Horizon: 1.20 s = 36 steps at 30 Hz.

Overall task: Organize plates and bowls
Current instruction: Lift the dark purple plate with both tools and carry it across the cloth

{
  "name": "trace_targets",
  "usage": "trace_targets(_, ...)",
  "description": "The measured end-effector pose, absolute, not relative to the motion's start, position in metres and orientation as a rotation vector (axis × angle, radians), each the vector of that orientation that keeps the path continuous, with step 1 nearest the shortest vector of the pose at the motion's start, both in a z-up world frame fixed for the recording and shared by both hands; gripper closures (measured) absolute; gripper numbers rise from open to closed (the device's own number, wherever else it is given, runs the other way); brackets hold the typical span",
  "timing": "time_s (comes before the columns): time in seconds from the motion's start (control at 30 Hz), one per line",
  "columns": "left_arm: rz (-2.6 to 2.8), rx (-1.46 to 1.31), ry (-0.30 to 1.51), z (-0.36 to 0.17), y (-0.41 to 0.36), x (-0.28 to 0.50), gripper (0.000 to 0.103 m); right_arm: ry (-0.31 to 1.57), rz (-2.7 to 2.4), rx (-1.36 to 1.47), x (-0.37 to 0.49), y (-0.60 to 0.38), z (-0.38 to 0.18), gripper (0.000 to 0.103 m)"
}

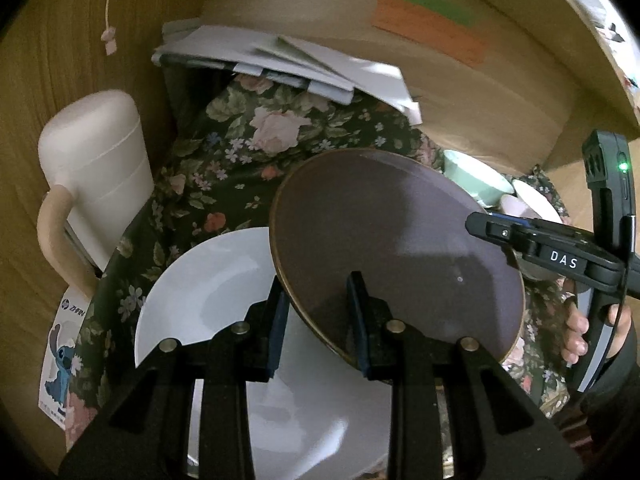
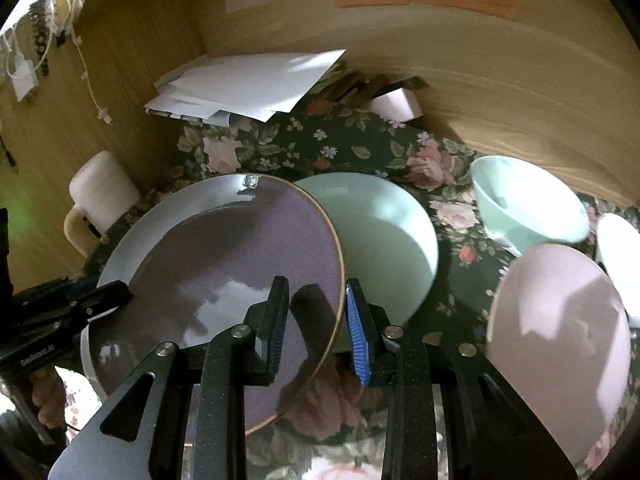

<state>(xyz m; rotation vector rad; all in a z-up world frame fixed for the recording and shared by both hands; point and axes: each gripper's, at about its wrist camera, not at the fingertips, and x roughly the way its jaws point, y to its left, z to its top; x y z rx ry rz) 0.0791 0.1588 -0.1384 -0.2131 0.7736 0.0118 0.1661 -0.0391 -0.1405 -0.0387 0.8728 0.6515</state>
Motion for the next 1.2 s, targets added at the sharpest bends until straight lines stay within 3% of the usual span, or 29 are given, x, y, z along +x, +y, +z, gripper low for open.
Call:
trace_targets(0.5, -0.041, -0.18, 0.738, -0.126, 0.113, 0.044, 0.075, 0.831, 0.607, -0.007, 0.115, -0.089, -0.127, 0.077)
trace_targets(1.2, -0.084, -0.187, 0.798, -0.155, 0.06, 0.017, 0.075, 0.869, 0.566, 0.046, 0.069, -0.141, -0.151, 0.077)
